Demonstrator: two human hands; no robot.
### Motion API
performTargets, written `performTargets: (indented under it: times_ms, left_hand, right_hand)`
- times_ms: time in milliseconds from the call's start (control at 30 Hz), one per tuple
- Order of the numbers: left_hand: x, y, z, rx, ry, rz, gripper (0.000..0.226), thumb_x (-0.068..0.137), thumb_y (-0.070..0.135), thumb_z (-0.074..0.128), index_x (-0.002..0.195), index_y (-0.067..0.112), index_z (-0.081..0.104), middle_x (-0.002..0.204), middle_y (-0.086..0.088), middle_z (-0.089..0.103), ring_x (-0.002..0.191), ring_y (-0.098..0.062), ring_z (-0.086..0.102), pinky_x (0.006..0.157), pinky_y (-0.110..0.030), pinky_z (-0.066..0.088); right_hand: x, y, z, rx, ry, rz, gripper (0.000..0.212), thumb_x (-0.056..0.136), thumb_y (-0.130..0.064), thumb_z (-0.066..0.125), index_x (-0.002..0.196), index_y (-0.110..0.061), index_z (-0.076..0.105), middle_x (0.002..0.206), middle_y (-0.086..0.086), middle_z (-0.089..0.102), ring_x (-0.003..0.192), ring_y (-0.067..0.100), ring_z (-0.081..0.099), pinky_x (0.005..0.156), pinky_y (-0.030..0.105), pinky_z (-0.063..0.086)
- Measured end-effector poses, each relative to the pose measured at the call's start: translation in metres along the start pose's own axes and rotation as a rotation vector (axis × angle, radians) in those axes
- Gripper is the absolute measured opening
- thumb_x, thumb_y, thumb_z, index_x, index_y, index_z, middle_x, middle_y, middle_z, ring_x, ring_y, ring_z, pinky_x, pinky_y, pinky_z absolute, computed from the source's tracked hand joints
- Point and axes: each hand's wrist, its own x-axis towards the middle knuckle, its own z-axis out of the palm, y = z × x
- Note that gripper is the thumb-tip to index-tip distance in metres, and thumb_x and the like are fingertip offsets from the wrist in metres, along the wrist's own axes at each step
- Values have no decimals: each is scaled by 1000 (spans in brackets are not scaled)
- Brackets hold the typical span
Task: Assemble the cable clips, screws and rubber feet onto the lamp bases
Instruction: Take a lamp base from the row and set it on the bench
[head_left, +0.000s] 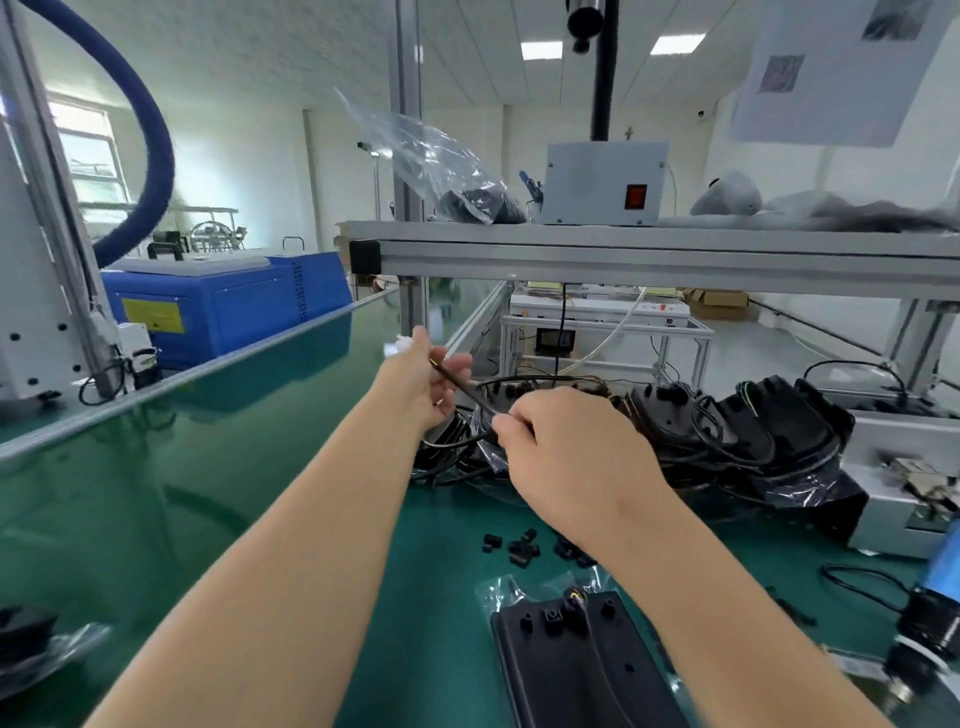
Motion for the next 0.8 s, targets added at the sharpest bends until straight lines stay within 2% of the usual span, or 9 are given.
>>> performTargets:
  times_ms: [100, 267, 400, 467, 567, 667, 733, 800]
  left_hand:
    - [12, 7, -3, -5, 48, -26, 41, 100, 53, 33, 87, 18, 50, 54, 5, 69, 44, -7, 60, 43, -17, 34]
    - [28, 11, -40, -80, 185, -93, 41, 99, 49, 38, 83, 15, 55, 53, 4, 68, 51, -9, 54, 45, -19, 35]
    - [36, -15, -58, -88, 230, -181, 44, 101, 50, 33, 81, 16, 54, 59, 3, 65, 50, -9, 55, 44, -20, 32]
    - [40, -34, -66, -97, 248, -229, 46, 102, 48, 32, 77, 15, 52, 63, 2, 62, 52, -9, 54, 43, -19, 32]
    - [46, -58, -85, -113, 311, -295, 45, 102, 43, 30, 75, 13, 50, 60, 0, 60, 34, -8, 50, 36, -8, 30]
    - [48, -80, -99, -47, 288, -370, 48, 103, 39, 30, 74, 8, 51, 60, -3, 61, 23, -8, 44, 33, -5, 28]
    - [45, -94, -99, 22, 236, -402, 49, 104, 43, 29, 77, 7, 48, 72, -5, 61, 23, -7, 45, 31, -6, 29]
    - [41, -102, -97, 91, 159, -430, 52, 103, 49, 28, 85, 6, 49, 81, -6, 61, 26, -8, 49, 31, -7, 32]
  right_hand:
    - [-3, -4, -14, 15, -4, 16, 39, 100, -38, 42, 67, -18, 50, 61, -5, 51, 60, 18, 52, 58, 31, 40]
    - [-9, -4, -47, 96, 31, -27, 36, 96, -41, 52, 71, -19, 67, 46, -6, 52, 40, 7, 43, 46, 21, 34]
    - [-10, -6, -52, 228, 33, -88, 36, 95, -38, 56, 71, -14, 70, 43, -2, 46, 38, 8, 37, 42, 16, 33]
    - [-12, -2, -49, 312, 3, -72, 35, 94, -36, 57, 71, -14, 71, 38, -7, 42, 35, 7, 36, 41, 15, 33]
    - [-21, 9, -45, 408, -37, -63, 32, 93, -34, 60, 68, -16, 71, 34, -10, 38, 31, 6, 35, 41, 9, 33]
    - [-24, 16, -45, 524, -19, -96, 31, 92, -32, 62, 68, -15, 72, 34, -12, 38, 31, 3, 35, 39, 5, 29]
    - [-20, 22, -42, 689, -16, -91, 28, 94, -30, 60, 76, -15, 74, 38, -14, 41, 33, 2, 36, 40, 6, 29]
    - [-17, 34, -36, 911, -48, -41, 25, 98, -28, 55, 87, -18, 75, 48, -12, 41, 43, 4, 32, 46, 12, 26]
